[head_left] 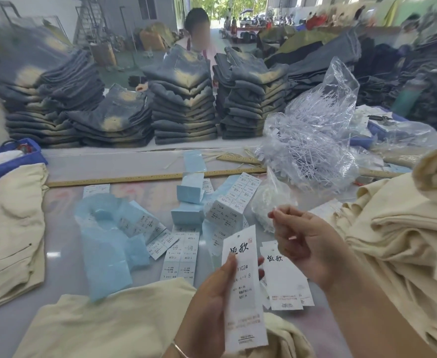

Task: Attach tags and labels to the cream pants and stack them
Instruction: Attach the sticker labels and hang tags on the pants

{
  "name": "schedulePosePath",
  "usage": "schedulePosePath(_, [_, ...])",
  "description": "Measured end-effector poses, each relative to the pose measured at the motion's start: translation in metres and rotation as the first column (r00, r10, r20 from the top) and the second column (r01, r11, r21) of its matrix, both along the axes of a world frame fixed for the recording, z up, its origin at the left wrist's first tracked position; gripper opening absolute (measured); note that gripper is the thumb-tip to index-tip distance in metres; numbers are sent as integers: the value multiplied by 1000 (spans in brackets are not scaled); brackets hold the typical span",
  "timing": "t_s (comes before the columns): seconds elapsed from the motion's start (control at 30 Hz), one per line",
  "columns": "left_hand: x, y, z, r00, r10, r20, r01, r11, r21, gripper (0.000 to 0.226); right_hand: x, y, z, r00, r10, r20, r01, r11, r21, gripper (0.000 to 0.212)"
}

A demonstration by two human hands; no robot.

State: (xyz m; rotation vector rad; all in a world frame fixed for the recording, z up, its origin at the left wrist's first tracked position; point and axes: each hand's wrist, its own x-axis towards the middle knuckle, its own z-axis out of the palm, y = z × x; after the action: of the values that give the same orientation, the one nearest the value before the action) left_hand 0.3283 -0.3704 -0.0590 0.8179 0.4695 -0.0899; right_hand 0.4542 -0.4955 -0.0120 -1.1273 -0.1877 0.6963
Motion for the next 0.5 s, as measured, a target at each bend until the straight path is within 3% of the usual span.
schedulePosePath(0.13, [-17, -1, 6, 998, 7, 60, 5, 978, -208, 39, -61, -5, 9, 981, 150, 123, -108, 949, -297, 10])
schedulePosePath(0.23, [-29, 5, 4, 996, -5, 86, 30, 955, -294, 43, -96, -14, 10, 959, 241, 149, -166, 904, -395, 22])
schedulePosePath(0.37, [-46, 14, 3, 991, 118, 55, -99, 957, -272, 21, -131, -32, 14, 961, 158, 226, -81, 946, -314, 13])
schedulePosePath(0.5, [-58, 22, -2, 983, 185, 2, -180, 959, -219, 28, -149, -47, 21, 959, 146, 242, -110, 981, -159, 16])
